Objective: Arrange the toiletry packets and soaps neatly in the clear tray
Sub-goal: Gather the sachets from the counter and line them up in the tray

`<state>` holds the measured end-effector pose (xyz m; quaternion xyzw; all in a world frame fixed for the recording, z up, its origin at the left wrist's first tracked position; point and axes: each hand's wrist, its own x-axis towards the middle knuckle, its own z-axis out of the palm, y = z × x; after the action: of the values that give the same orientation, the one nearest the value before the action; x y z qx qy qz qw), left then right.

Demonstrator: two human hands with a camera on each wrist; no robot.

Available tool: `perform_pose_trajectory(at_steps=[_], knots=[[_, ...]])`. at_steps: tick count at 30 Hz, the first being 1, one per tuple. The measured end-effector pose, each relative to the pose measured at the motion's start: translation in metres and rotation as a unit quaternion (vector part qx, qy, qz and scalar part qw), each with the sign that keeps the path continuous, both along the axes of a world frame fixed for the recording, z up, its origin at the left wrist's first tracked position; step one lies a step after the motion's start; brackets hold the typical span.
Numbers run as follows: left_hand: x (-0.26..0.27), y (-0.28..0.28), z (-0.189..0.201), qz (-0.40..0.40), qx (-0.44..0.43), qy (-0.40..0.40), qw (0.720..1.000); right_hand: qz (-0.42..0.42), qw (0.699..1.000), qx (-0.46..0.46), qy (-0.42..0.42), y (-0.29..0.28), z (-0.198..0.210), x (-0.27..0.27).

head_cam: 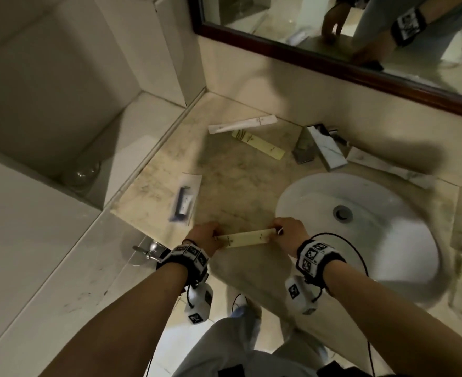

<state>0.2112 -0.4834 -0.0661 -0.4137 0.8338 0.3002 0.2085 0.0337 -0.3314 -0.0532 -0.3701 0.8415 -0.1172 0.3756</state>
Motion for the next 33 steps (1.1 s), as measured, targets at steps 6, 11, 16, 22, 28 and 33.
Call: perform_pose_trajectory(at_steps=[6,11,16,22,28,33], knots=[[-0.065,0.047,0.021,0.044,0.108,0.055,0.992,-0.158,0.985,-0.039,-0.064,0.084,0.021,-0.040],[-0.144,0.126,0.038,0.003,0.142,0.091,0.986,-0.350,0.923,-0.111,-0.118,0.193,0.023,-0.082],[-0.214,0.218,0.044,-0.090,0.156,0.088,0.980,-0.448,0.875,-0.137,-0.124,0.310,0.029,-0.119],[-0.279,0.328,0.052,-0.160,0.152,0.098,0.970,-0.525,0.842,-0.116,-0.051,0.427,0.030,-0.154],[-0.327,0.405,0.045,-0.312,0.036,0.066,0.947,-0.530,0.846,-0.046,0.023,0.506,0.031,-0.181],[-0.337,0.427,0.034,-0.389,-0.084,0.049,0.916,-0.473,0.881,0.014,0.023,0.522,0.026,-0.193]])
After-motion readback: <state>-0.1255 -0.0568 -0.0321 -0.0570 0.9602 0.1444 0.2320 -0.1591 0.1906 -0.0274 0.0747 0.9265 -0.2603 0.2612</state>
